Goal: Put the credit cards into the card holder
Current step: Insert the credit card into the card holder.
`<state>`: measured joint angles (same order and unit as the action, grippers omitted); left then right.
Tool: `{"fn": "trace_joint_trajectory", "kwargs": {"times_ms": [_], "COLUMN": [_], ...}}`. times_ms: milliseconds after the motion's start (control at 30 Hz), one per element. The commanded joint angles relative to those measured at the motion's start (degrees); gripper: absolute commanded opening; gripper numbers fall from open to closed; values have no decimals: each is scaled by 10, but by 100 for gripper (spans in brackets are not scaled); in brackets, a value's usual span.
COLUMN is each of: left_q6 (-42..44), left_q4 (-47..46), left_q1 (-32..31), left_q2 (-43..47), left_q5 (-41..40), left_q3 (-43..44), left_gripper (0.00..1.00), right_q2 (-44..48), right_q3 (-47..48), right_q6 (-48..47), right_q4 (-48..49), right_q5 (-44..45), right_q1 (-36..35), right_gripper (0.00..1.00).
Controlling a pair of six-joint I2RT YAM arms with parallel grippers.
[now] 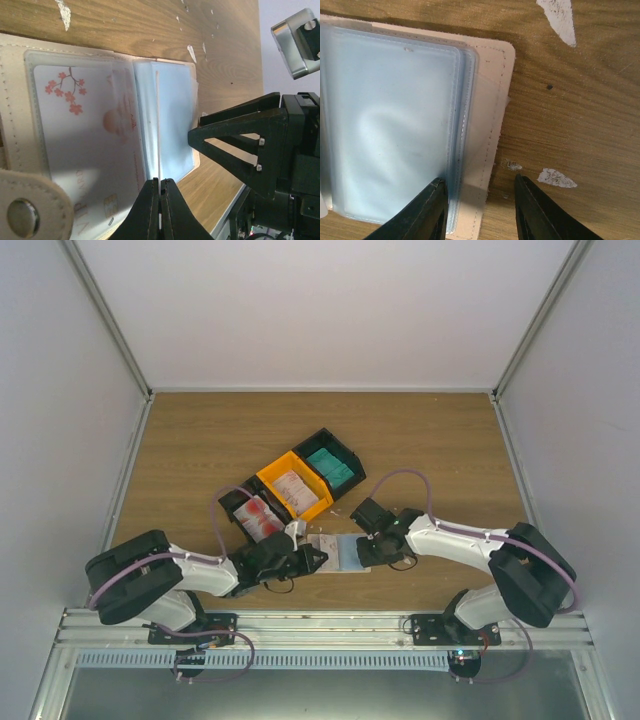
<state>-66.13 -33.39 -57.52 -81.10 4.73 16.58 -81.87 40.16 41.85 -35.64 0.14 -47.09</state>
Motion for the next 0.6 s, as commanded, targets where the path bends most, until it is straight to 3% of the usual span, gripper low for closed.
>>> {"fn": "trace_joint_trajectory", "kwargs": {"times_ms": [0, 133, 567], "left_q6": [12, 9, -19], "left_q4": [-51, -22, -69], "left_q1": [-3, -4, -4], "left_q2": [-16, -23, -73], "left_q5": [2, -1, 25], "left_q3": [8, 23, 25], "left_gripper": [0, 0, 0], "right_q2": [-15, -12, -12], "right_q3": [-4, -5, -11], "right_q6": [3, 7, 12], "right_q4": [-21, -20, -17], "right_q5": [16, 15, 13], "right_q1": [-7, -7, -8], "right_gripper": [37, 37, 38]}}
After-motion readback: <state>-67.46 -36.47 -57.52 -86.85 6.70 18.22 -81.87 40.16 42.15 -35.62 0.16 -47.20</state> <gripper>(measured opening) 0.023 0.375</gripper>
